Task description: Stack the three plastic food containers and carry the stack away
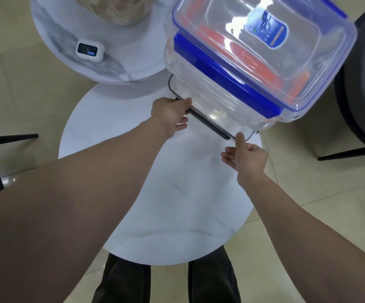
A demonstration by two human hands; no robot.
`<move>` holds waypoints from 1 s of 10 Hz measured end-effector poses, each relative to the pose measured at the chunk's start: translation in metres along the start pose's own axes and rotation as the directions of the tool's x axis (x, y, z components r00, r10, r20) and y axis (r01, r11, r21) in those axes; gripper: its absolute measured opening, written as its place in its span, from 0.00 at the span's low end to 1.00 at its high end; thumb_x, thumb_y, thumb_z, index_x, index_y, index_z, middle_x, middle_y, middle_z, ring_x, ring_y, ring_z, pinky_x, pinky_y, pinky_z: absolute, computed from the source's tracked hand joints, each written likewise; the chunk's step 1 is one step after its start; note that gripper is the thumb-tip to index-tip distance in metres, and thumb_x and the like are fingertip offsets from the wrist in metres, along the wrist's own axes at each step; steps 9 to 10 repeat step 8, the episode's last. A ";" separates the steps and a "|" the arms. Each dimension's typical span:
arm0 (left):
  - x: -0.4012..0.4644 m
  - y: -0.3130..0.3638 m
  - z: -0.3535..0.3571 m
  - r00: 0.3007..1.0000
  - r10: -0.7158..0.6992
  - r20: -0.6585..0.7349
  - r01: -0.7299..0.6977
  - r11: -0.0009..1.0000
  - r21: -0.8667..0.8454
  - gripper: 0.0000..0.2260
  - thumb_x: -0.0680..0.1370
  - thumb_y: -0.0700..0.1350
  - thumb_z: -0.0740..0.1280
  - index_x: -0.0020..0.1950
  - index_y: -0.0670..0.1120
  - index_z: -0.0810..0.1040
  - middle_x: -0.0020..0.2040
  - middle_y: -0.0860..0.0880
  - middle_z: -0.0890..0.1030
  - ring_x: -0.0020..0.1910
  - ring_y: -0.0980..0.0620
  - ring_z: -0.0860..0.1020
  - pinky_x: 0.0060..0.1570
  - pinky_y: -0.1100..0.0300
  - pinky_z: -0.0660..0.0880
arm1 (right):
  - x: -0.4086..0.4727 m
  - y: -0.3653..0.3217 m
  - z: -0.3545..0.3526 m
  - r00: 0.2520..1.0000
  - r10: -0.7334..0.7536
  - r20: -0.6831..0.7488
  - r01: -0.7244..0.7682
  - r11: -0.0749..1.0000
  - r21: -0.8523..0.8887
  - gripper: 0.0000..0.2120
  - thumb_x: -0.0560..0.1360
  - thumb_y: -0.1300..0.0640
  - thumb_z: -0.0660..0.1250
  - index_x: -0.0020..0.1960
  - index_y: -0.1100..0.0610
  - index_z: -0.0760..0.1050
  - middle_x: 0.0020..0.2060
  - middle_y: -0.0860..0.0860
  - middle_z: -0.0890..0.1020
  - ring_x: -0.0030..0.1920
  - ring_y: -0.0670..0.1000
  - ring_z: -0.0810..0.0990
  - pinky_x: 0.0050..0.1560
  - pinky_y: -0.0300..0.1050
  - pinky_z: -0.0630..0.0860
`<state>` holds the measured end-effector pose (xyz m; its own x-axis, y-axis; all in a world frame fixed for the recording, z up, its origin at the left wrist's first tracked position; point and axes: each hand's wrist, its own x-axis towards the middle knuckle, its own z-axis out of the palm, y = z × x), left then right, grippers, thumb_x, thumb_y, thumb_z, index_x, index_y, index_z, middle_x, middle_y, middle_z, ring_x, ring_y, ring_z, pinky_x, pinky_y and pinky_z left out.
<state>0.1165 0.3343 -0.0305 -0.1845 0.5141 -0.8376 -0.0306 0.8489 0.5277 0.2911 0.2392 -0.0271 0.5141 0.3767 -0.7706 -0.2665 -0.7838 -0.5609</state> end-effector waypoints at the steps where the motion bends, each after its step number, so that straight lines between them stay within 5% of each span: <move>1: -0.001 -0.005 0.003 0.999 0.030 -0.013 -0.030 0.999 -0.026 0.14 0.78 0.49 0.73 0.58 0.44 0.76 0.52 0.46 0.84 0.48 0.48 0.83 0.47 0.52 0.84 | -0.001 -0.002 0.000 0.999 0.031 0.020 -0.031 0.999 0.036 0.23 0.77 0.49 0.71 0.55 0.71 0.77 0.43 0.63 0.86 0.35 0.56 0.86 0.39 0.48 0.85; 5: -0.009 -0.020 0.013 0.990 0.102 -0.093 -0.108 0.992 -0.069 0.10 0.78 0.51 0.71 0.45 0.47 0.74 0.45 0.46 0.82 0.40 0.48 0.81 0.44 0.55 0.84 | 0.002 -0.007 0.003 0.998 0.061 0.031 -0.061 0.998 0.013 0.15 0.77 0.50 0.70 0.48 0.62 0.74 0.39 0.59 0.85 0.36 0.57 0.84 0.42 0.50 0.85; 6: -0.012 -0.021 0.010 0.993 0.081 -0.084 -0.088 0.993 -0.078 0.16 0.76 0.51 0.73 0.57 0.43 0.76 0.46 0.45 0.82 0.39 0.48 0.80 0.46 0.54 0.84 | 0.002 -0.006 0.000 0.998 0.061 0.033 -0.060 0.998 -0.022 0.17 0.76 0.48 0.70 0.53 0.63 0.76 0.41 0.60 0.86 0.37 0.57 0.85 0.43 0.50 0.85; 10: -0.022 -0.026 0.000 0.993 0.068 -0.097 -0.076 0.994 -0.073 0.19 0.75 0.52 0.73 0.59 0.43 0.76 0.45 0.46 0.83 0.37 0.48 0.80 0.48 0.51 0.85 | -0.003 -0.003 -0.004 0.999 0.037 -0.001 -0.037 0.997 -0.061 0.18 0.75 0.48 0.69 0.54 0.63 0.76 0.40 0.59 0.85 0.35 0.57 0.84 0.42 0.50 0.85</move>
